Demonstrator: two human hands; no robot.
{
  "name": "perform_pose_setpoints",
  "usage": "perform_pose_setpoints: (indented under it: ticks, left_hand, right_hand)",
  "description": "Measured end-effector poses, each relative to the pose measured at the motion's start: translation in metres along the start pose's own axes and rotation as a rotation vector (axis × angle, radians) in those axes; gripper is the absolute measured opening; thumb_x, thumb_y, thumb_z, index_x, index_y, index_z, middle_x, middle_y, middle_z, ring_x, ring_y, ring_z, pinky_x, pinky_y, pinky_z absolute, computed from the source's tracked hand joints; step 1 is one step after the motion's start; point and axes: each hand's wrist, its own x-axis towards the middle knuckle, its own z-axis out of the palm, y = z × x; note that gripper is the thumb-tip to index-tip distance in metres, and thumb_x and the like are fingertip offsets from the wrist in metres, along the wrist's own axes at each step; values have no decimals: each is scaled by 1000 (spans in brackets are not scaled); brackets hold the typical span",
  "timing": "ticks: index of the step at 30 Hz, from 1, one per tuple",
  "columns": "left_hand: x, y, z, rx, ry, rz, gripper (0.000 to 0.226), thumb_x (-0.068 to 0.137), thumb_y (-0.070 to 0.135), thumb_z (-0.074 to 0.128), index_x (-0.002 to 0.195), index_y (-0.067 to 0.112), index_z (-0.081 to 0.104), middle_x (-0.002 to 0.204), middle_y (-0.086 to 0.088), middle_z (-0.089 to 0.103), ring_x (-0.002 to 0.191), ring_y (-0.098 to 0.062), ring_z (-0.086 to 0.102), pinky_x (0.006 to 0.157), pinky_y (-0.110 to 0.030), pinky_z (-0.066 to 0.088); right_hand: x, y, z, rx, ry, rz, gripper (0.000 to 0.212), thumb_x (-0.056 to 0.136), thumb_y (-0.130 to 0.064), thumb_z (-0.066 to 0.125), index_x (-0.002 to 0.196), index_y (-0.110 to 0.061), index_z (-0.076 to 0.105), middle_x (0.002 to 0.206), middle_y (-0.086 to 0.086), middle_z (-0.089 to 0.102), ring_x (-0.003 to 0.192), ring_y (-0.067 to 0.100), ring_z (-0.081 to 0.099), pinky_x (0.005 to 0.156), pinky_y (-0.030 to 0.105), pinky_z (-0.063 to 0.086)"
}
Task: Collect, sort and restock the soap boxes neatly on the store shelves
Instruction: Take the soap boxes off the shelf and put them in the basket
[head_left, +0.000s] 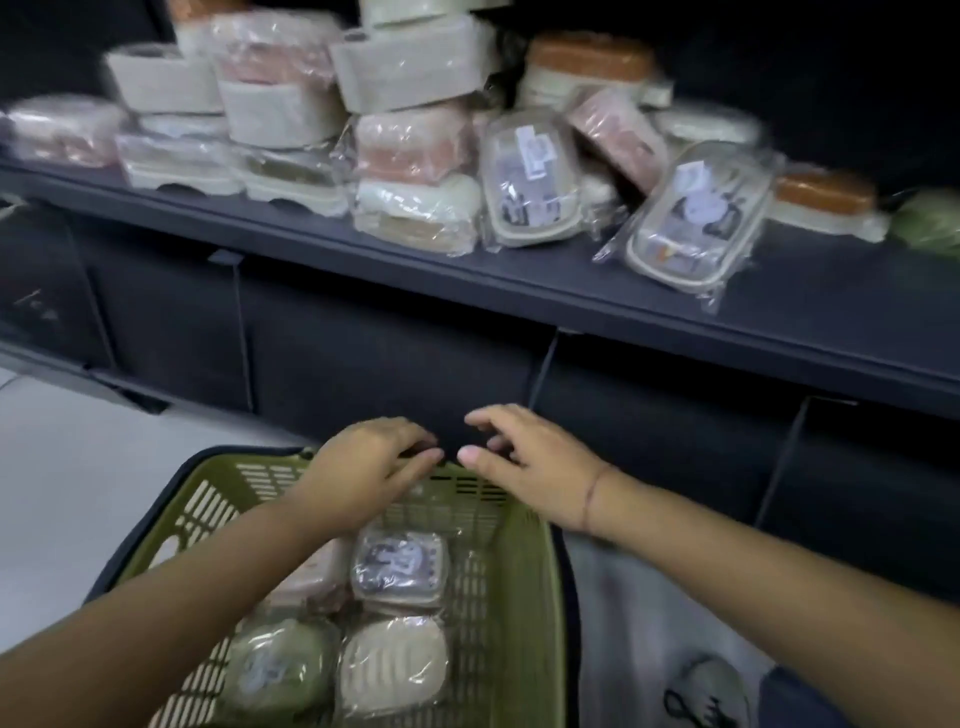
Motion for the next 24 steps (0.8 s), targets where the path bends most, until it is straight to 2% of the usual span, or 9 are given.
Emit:
perform_pose_setpoints:
  ticks: [2,5,7,9,12,14,18,21,24]
  left_hand:
    - [28,51,-25,-44,204,165,59,90,61,33,111,19,68,103,5,67,98,-14,59,82,-22,38]
    - [75,117,-44,-145,429,263,54,92,56,40,124,17,59,121,2,58,113,-13,49,97,-24,35]
    - [110,160,-49,-199,445,240,65,91,61,42,141,19,45,142,-1,43,133,-17,36,111,-32,29]
    - [145,195,-49,-170,418,184,75,93,63,45,152,22,26,157,-4,23,145,-23,18,119,-41,16]
    - [187,226,-40,-82,396,47,88,89,68,45,156,25,9,163,-8,2,149,-27,1,120,-45,2]
    - [206,232,-29,-60,405,-40,95,84,74,45,156,27,7,163,-9,0,150,-29,-1,120,-49,2]
    - [218,227,-10,-147,506,-61,98,80,70,58,156,32,10,162,-11,6,147,-34,10,118,-51,16]
    - [221,221,-6,-332,520,-45,94,82,62,64,155,36,10,159,-12,11,145,-31,11,117,-48,22]
    - [221,220,-4,-348,568,-45,87,86,60,61,154,35,12,151,-11,25,138,-28,23,113,-48,31]
  right_hand:
    - [-22,-7,-62,66,187,-121,32,93,-31,61,121,-17,59,116,1,61,98,11,61,88,24,49]
    - [-47,9,-148,83,506,-159,13,92,-22,63,104,-23,63,100,-5,67,87,3,62,82,17,49]
    - [-55,44,-198,48,724,-127,10,92,-21,65,100,-25,62,100,-6,65,91,4,60,88,25,51]
    - [-52,90,-239,-76,842,8,27,90,-31,66,115,-21,59,118,3,57,111,15,55,102,37,45]
    - [-35,150,-278,-269,800,171,76,82,-51,67,142,-12,40,144,13,38,133,29,37,113,40,31]
    - [-18,176,-292,-313,754,241,90,81,-52,69,151,-17,26,156,13,21,142,33,25,117,44,24]
    - [14,204,-314,-454,736,379,103,78,-57,70,155,-25,8,162,8,0,146,35,14,118,46,20]
    - [32,211,-328,-508,684,436,103,80,-60,66,155,-27,4,163,5,-1,148,32,7,119,48,13]
    - [42,219,-329,-512,592,456,96,82,-62,60,155,-29,6,163,1,6,147,31,10,119,48,15]
